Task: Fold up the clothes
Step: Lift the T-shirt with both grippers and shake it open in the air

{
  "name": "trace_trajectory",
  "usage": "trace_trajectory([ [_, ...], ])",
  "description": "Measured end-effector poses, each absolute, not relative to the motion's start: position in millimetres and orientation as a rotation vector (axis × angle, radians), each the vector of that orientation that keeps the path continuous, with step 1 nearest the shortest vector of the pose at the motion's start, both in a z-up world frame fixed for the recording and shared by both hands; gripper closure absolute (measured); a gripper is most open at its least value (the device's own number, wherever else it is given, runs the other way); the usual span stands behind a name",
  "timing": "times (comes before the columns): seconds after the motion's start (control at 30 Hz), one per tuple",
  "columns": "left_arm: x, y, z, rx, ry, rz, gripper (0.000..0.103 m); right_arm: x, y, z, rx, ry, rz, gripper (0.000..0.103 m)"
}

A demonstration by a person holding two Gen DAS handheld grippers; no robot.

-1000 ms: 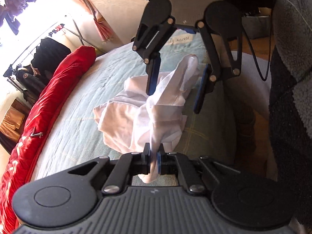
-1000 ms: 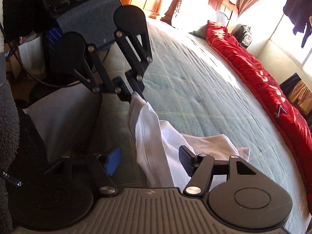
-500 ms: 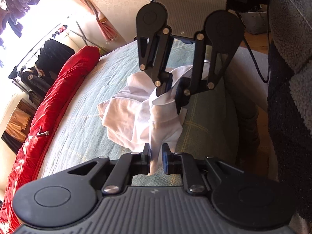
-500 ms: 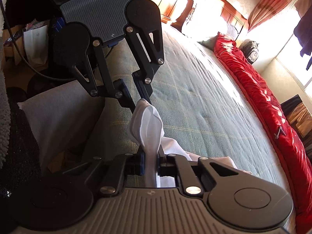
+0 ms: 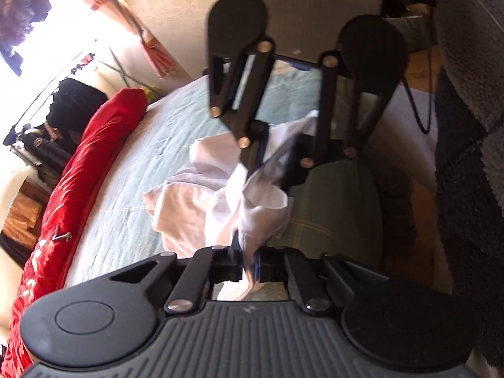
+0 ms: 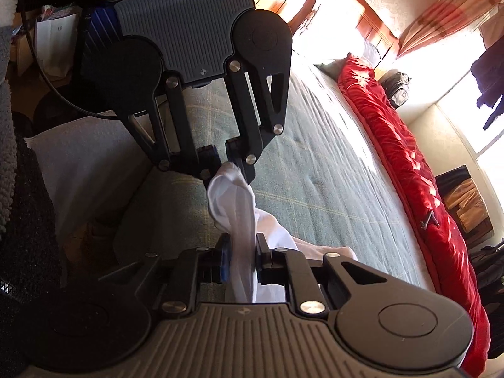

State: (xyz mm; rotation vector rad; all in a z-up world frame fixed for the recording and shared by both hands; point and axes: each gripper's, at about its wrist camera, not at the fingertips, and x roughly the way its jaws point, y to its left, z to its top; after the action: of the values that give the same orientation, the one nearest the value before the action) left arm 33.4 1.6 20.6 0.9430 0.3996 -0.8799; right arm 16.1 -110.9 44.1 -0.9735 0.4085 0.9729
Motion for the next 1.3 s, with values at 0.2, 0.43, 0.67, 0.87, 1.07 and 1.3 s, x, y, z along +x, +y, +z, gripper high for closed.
trace_trajectory([
  [0.2,66,17,46,0.817,0.36,-0.678,0.099,18,-137,53,-0.905,0.377,0.858,0.046],
  [0.43,102,12,75,0.71,0.333,-0.562,0.098,18,-179,46,-0.812,0.415,0.757,0.04],
  [0.67,123,-8,79,0.723,0.324,-0.534,0.098,9,-211,52,-0.638,0.44,0.773,0.039],
  [0.87,145,-15,83,0.672,0.349,-0.51,0.098,9,-212,38,-0.608,0.504,0.775,0.034],
  [1.07,159,-13,91,0.629,0.363,-0.488,0.098,6,-189,1,-0.696,0.541,0.705,0.034],
  [1.3,159,3,95,0.6,0.38,-0.445,0.098,17,-169,-13,-0.85,0.479,0.529,0.059],
])
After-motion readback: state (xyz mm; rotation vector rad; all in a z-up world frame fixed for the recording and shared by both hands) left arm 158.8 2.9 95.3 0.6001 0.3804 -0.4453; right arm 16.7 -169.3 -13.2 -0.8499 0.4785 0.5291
